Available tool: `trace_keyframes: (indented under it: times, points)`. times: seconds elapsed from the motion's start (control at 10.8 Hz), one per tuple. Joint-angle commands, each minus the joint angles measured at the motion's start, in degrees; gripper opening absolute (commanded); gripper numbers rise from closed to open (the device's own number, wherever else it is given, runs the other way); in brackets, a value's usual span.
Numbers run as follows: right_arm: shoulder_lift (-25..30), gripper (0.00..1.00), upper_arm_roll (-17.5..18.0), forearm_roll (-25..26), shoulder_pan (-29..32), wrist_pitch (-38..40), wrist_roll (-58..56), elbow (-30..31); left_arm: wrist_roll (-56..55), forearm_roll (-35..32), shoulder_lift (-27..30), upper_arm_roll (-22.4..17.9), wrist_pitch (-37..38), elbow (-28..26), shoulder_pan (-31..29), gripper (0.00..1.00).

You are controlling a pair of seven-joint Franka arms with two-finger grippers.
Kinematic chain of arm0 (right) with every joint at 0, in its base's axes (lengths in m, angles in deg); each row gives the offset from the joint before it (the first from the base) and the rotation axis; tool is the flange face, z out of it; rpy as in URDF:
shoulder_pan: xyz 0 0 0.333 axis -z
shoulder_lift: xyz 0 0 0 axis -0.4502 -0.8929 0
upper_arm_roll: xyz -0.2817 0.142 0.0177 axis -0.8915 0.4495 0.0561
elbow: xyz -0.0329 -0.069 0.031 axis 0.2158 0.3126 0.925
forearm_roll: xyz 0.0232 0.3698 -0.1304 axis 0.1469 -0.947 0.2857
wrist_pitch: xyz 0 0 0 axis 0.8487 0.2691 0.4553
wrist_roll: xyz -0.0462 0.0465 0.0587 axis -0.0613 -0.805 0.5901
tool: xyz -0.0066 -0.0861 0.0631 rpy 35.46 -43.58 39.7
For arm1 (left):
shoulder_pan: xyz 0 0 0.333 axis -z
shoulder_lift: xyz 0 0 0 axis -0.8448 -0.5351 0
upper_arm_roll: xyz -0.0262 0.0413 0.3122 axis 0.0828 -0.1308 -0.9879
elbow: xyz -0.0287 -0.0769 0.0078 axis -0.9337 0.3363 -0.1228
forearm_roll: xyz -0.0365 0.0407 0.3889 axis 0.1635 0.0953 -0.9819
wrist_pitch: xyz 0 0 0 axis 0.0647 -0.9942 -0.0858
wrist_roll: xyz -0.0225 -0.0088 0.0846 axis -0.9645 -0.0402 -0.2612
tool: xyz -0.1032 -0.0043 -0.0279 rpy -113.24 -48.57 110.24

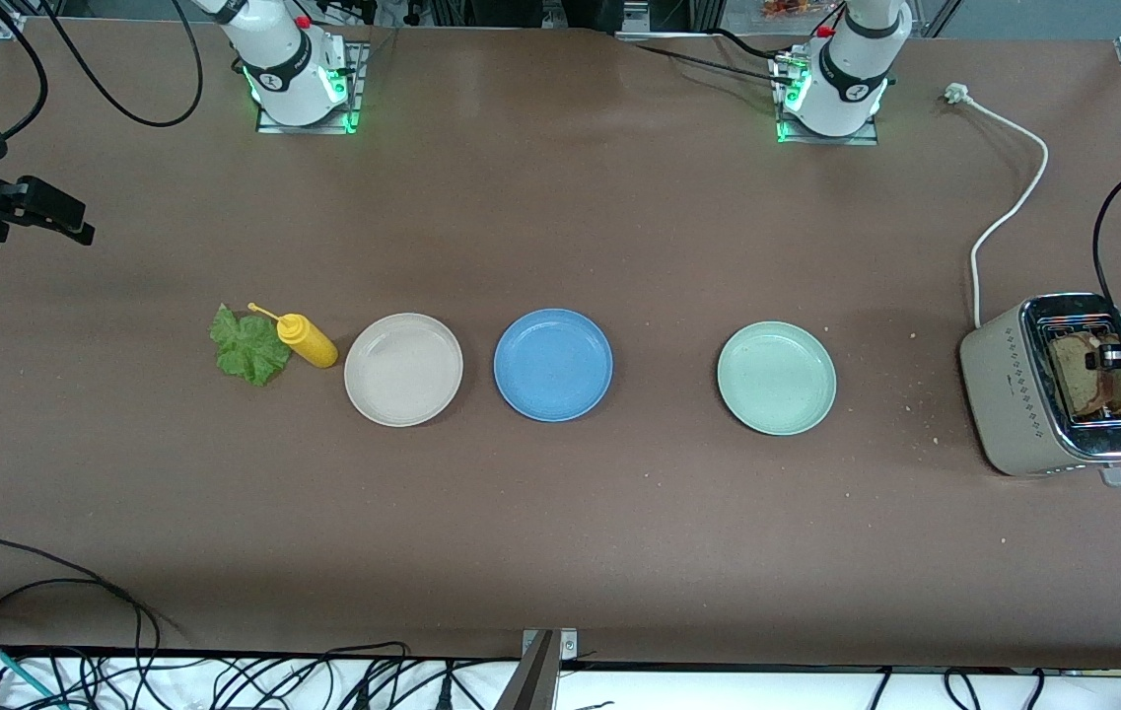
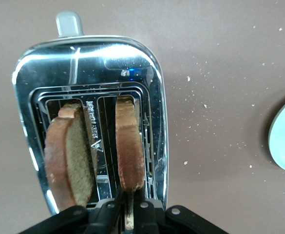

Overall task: Make sandwich in blue plate with both arms
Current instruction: 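Close the left gripper on the bread slice in the toaster, then lift the bread slice with the left gripper and carry it to the blue plate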

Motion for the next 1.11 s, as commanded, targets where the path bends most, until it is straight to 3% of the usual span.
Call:
trace_keyframes:
  times: [0.0,0.46,0.74,1.02]
  points:
    - [0.15,1.00,0.79,0.37,0.17,1.06,0.24,-0.81,3.18,-0.83,5.51,0.57,4.20,0.22,-0.09,0.00]
    - [0.24,1.00,0.96,0.37,0.17,1.59,0.24,-0.81,3.19,-0.21,13.69,3.29,8.69,0.31,0.09,0.00]
    - [0.24,1.00,1.05,0.37,0.17,1.59,0.24,-0.81,3.01,-0.47,13.79,7.42,8.69,2.93,0.26,0.00]
    - [0.24,1.00,1.05,0.37,0.17,1.59,0.24,-0.81,2.66,-0.03,12.65,8.13,8.60,2.51,4.98,0.00]
